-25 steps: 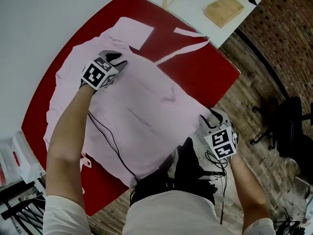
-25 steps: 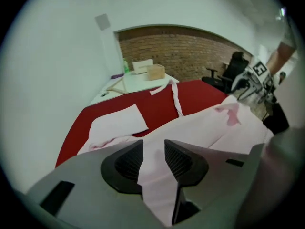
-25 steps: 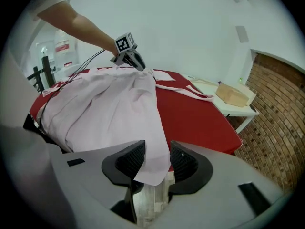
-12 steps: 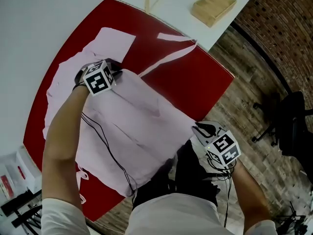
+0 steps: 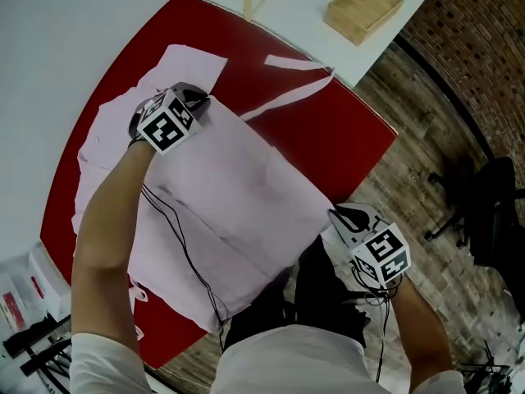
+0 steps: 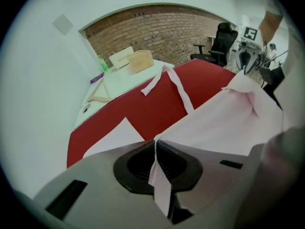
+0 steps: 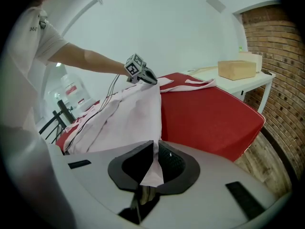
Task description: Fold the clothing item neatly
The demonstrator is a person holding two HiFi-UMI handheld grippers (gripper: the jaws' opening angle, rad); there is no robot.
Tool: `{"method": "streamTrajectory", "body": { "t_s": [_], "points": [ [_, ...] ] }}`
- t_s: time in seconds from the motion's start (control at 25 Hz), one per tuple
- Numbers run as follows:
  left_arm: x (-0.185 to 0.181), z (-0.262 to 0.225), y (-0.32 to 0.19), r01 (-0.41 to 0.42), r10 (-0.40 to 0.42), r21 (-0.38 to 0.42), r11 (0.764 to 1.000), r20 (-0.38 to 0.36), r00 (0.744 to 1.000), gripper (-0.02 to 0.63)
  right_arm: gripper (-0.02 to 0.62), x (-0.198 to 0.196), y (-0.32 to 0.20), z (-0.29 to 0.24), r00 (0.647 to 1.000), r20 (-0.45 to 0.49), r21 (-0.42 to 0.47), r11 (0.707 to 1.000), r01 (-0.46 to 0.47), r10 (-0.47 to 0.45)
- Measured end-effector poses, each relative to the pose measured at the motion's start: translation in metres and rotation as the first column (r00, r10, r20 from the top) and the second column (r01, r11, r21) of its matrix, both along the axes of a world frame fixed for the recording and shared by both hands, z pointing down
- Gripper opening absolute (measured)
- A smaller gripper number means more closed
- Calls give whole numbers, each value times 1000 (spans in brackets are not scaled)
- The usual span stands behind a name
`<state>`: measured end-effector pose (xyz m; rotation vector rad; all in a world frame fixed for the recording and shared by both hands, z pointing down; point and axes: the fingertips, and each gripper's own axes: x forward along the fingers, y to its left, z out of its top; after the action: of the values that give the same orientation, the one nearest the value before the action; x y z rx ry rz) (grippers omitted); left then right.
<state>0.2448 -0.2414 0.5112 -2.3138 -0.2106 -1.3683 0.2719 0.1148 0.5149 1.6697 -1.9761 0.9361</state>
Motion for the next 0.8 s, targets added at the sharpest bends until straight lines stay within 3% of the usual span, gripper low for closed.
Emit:
{"method": "streamTrajectory", "body": {
  "t_s": [0.32, 0.56, 0.8],
  "points": [
    [5, 12, -3, 32, -32, -6, 999, 15, 999, 17, 41, 5, -1, 6, 999, 21, -14, 1000, -24, 24],
    [3, 16, -2, 99, -100, -72, 992, 0, 995, 20, 44, 5, 0, 8, 999, 21, -12, 1000, -26, 26],
    [-7, 8, -10, 155, -159, -96, 983, -35, 987, 71, 90, 13, 3, 8, 999, -18, -8, 999, -46, 46]
  ]
}}
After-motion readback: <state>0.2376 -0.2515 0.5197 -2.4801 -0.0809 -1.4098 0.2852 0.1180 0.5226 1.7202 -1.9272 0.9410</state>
